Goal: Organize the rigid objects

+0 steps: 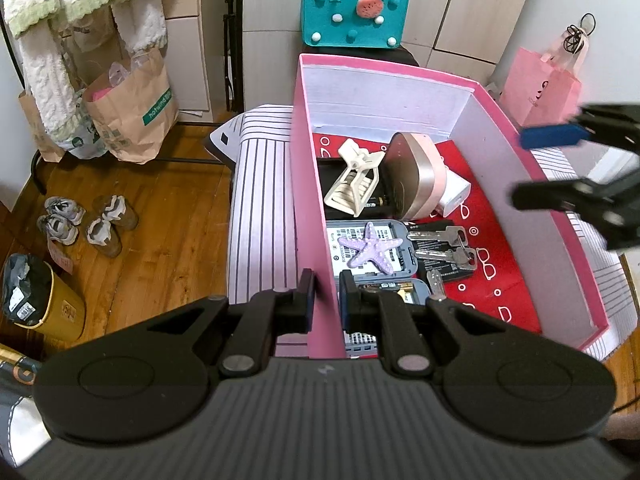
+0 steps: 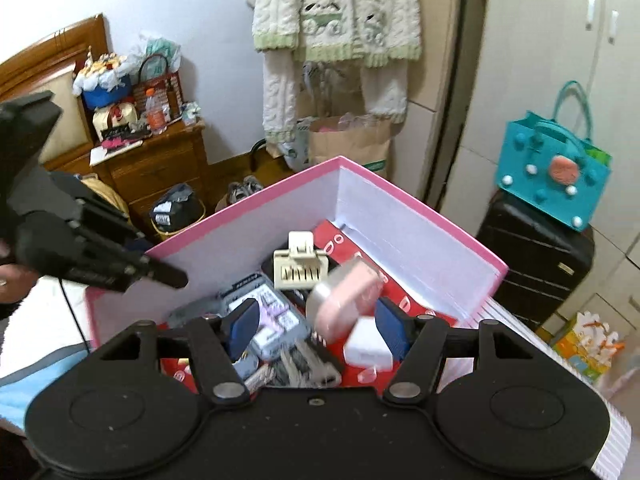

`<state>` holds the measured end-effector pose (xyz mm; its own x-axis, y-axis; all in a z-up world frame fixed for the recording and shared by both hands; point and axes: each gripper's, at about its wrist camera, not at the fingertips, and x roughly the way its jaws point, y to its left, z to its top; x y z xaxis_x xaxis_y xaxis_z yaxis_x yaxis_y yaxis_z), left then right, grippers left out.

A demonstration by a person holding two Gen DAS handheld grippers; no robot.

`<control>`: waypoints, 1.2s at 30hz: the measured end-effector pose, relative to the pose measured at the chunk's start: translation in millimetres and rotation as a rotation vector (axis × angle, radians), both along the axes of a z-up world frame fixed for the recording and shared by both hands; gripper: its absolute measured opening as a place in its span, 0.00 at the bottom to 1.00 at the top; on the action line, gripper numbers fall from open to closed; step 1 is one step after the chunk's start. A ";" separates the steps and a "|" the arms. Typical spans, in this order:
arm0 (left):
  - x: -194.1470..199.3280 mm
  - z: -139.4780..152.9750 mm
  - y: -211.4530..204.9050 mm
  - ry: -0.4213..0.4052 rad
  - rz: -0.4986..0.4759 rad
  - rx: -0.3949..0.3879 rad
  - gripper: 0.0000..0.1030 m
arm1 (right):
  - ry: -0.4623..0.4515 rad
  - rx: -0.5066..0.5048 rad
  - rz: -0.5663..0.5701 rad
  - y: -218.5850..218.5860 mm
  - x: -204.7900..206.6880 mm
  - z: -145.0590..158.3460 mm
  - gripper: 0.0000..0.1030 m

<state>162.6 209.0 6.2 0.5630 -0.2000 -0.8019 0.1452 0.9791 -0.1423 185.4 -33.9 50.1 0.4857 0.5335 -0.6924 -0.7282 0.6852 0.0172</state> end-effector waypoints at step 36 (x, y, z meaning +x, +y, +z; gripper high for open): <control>-118.9 60.2 -78.9 -0.186 -0.024 0.040 0.14 | 0.013 0.125 -0.347 -94.5 -113.6 3.6 0.94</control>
